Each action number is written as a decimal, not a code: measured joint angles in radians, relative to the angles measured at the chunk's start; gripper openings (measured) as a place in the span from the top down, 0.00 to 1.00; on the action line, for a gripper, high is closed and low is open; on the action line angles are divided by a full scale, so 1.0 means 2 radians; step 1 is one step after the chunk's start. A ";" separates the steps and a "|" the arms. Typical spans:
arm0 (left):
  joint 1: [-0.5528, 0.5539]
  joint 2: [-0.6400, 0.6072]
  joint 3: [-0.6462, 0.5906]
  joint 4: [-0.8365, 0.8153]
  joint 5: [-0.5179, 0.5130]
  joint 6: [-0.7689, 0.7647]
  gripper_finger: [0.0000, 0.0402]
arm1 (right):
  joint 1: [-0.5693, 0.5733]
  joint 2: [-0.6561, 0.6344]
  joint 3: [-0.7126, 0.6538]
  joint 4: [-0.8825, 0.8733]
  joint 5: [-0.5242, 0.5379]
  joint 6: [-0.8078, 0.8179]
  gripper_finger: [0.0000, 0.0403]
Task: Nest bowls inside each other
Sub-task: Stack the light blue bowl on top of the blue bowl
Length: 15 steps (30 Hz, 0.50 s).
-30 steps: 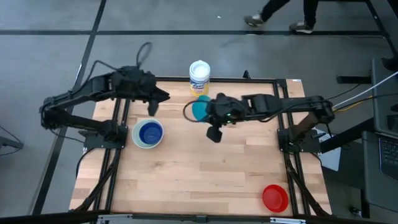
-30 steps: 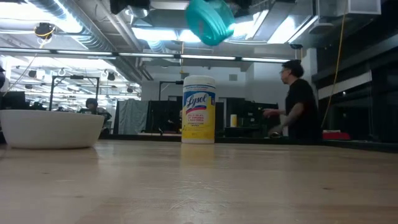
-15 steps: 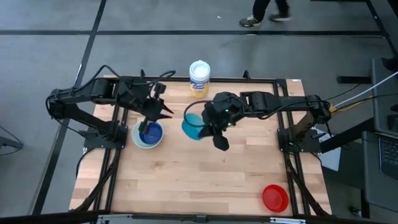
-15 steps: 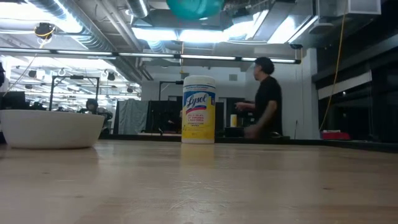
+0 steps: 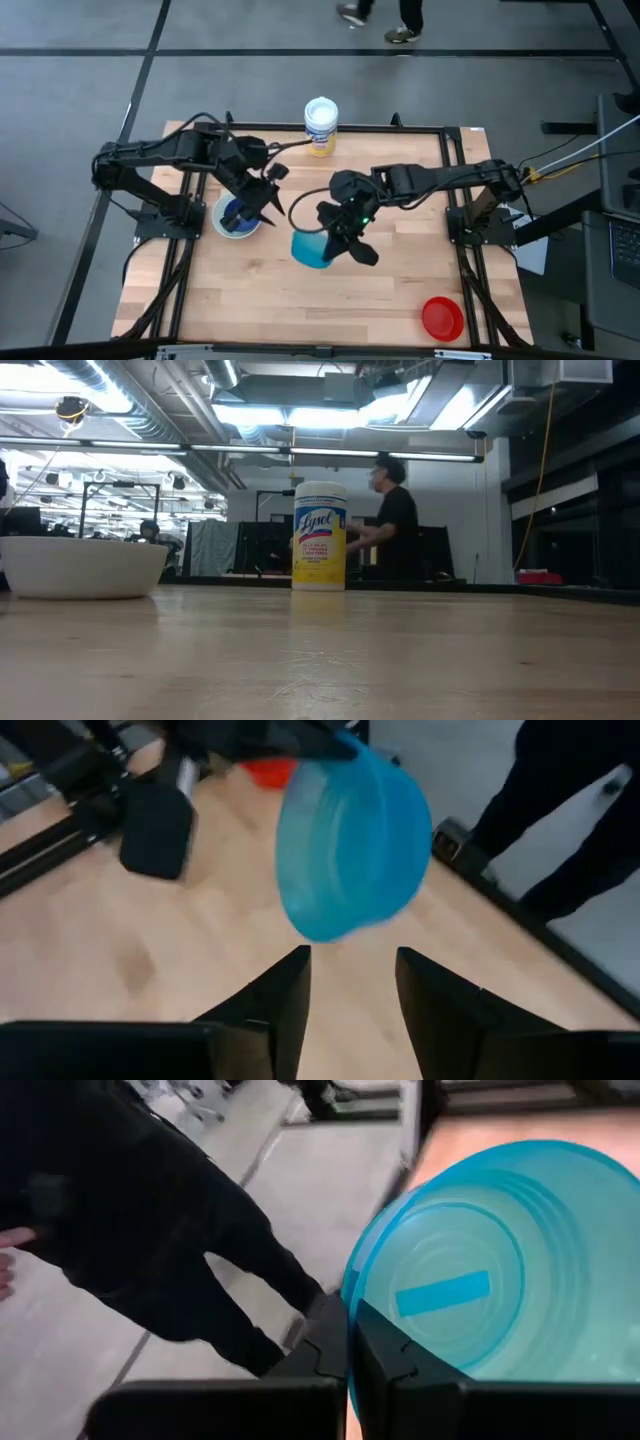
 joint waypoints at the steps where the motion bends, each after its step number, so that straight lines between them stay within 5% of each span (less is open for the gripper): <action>1: -0.002 0.004 0.000 0.005 0.006 -0.006 0.64 | 0.002 0.002 0.000 0.005 -0.001 0.005 1.00; 8: -0.023 0.023 0.000 0.017 0.057 -0.032 0.66 | 0.002 0.008 0.000 0.025 0.006 0.017 1.00; 15: -0.044 0.026 0.000 0.023 0.051 -0.035 0.69 | 0.003 0.008 0.000 0.037 0.014 0.023 1.00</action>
